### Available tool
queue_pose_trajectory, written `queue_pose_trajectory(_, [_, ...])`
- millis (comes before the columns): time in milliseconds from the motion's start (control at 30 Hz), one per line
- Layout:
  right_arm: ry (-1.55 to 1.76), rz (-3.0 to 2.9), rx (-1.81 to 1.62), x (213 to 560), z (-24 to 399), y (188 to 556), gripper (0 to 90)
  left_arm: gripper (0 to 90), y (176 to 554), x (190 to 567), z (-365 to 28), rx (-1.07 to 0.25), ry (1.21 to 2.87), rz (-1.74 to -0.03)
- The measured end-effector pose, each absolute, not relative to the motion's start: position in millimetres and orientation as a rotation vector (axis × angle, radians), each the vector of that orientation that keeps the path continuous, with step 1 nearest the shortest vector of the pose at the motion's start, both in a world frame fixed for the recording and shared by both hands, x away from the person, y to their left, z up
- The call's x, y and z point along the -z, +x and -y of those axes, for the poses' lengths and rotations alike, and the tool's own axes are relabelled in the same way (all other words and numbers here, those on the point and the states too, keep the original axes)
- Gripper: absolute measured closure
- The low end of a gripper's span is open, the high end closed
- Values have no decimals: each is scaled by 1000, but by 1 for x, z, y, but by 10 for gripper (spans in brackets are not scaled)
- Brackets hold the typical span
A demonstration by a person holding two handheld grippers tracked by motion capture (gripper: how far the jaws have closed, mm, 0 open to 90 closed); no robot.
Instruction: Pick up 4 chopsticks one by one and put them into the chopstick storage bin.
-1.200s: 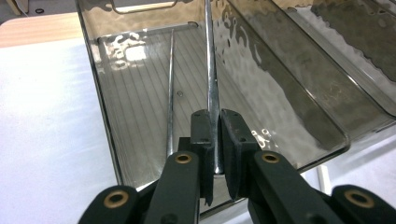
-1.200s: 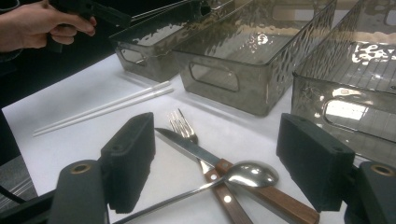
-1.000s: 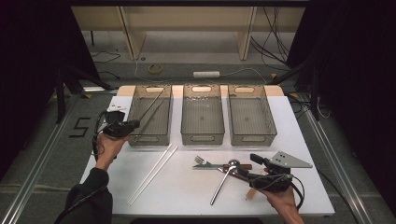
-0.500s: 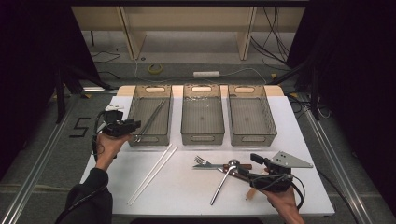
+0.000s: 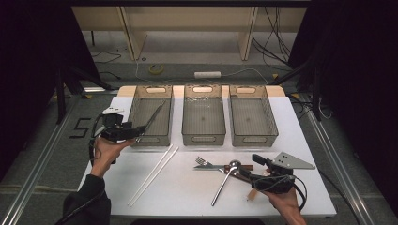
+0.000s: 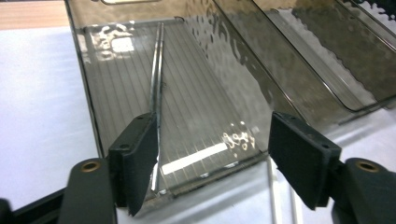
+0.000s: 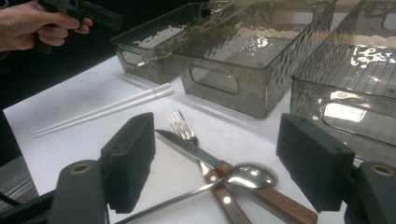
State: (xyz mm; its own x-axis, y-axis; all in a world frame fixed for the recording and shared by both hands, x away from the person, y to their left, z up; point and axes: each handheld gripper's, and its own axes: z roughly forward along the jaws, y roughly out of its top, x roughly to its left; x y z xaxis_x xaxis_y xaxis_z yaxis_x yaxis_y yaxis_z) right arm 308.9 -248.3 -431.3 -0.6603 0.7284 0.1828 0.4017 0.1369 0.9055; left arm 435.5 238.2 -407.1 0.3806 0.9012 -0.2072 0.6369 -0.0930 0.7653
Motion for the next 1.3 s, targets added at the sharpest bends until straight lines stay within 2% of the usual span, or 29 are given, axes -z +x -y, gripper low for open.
queue_pose_trajectory(433, [1095,-2117,-1533,431,249,308,292,257,417,397,-223,-393,1868,-1290])
queue_pose_trajectory(1300, [1092,-2121,-1534,430,248,308,291,250,399,394,-209,-328,2044,-1261])
